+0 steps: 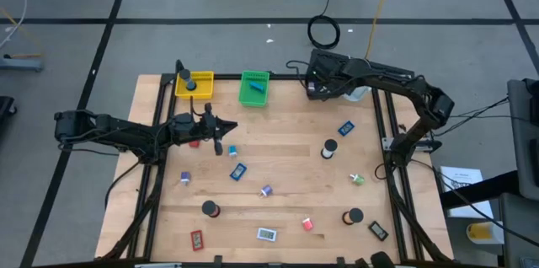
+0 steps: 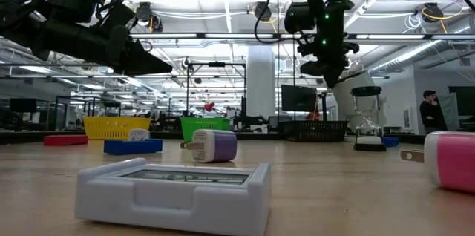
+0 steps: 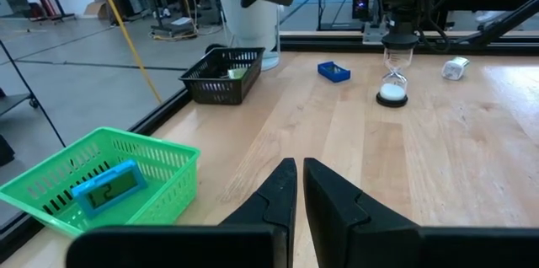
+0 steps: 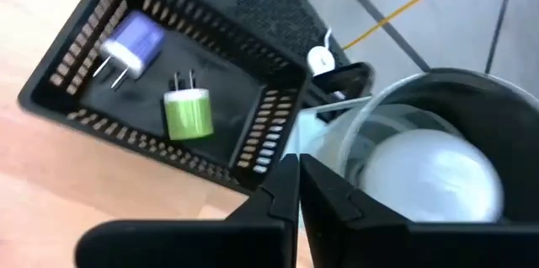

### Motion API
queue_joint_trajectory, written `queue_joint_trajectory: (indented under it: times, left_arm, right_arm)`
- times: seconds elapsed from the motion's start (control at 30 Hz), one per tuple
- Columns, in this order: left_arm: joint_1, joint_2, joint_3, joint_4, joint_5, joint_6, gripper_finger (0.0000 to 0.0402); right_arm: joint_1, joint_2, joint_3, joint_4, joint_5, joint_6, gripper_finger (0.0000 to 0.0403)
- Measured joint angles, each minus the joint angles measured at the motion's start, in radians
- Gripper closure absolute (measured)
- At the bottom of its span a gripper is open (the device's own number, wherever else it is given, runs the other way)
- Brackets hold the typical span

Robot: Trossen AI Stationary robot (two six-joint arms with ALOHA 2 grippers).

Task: Pick & Place Office items
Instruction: Adjust the white lamp

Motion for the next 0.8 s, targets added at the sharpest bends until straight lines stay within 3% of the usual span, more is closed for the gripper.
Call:
queue_joint_trajectory:
  times: [0.8]
  left_arm:
    - [0.000,0.000,0.000,0.000,0.000,0.000,0.0369]
  right_arm:
    - [-0.064,-0.056,-0.034,-0.042,0.047,0.055,0.0393]
